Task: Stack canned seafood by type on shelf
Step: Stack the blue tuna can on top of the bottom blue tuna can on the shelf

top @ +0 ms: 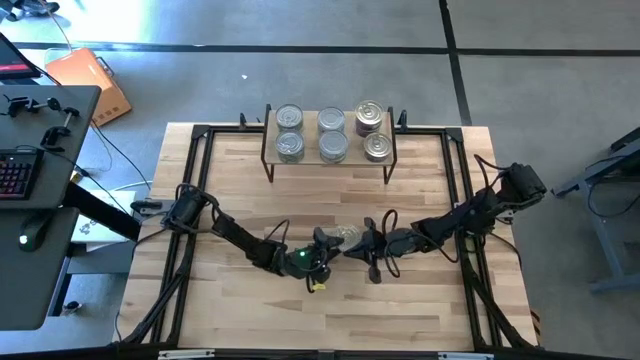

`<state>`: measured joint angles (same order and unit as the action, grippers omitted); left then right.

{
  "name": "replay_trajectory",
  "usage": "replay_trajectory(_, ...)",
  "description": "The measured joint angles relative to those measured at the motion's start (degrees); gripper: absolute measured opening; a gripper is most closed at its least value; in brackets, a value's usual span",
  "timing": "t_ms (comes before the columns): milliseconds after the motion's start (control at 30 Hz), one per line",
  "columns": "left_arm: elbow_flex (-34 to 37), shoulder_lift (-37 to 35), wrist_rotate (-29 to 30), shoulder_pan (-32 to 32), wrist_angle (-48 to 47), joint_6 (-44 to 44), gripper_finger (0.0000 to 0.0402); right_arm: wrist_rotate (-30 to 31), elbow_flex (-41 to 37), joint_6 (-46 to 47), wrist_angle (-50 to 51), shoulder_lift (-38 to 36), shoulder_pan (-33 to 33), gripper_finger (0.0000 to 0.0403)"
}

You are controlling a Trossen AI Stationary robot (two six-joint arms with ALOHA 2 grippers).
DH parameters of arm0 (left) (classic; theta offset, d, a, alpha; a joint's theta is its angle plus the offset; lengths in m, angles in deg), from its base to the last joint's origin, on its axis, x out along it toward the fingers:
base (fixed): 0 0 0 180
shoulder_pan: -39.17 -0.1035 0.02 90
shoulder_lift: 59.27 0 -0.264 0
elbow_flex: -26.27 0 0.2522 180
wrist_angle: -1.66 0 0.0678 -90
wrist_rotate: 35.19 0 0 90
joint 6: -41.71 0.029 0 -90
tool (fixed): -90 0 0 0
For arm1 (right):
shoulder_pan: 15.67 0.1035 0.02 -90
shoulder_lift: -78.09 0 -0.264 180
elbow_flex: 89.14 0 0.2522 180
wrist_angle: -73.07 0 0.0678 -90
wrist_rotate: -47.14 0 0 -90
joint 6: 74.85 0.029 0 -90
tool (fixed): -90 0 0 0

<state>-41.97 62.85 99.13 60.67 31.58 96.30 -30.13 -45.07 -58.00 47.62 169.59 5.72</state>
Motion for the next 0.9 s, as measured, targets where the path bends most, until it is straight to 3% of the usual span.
replay_trajectory(300,0.0,-0.04,0.8,0.08,0.64,-1.23,0.0185,-4.89,0.0,-2.27,-0.07,0.0,0.07,0.0001)
replay_trajectory(567,0.0,-0.15,-0.12,1.16,1.34,-4.44,0.0183,-4.44,0.0,-10.42,0.18,-0.32,0.58,0.0013)
replay_trajectory(700,0.02,-0.06,-1.22,2.23,2.97,-7.25,0.018,-4.45,0.0,-15.17,2.35,-2.38,1.18,0.0065)
replay_trajectory(900,0.17,-1.71,-5.0,2.62,1.08,-14.17,0.0178,-3.49,0.0,-25.09,5.61,-5.77,2.52,0.0183)
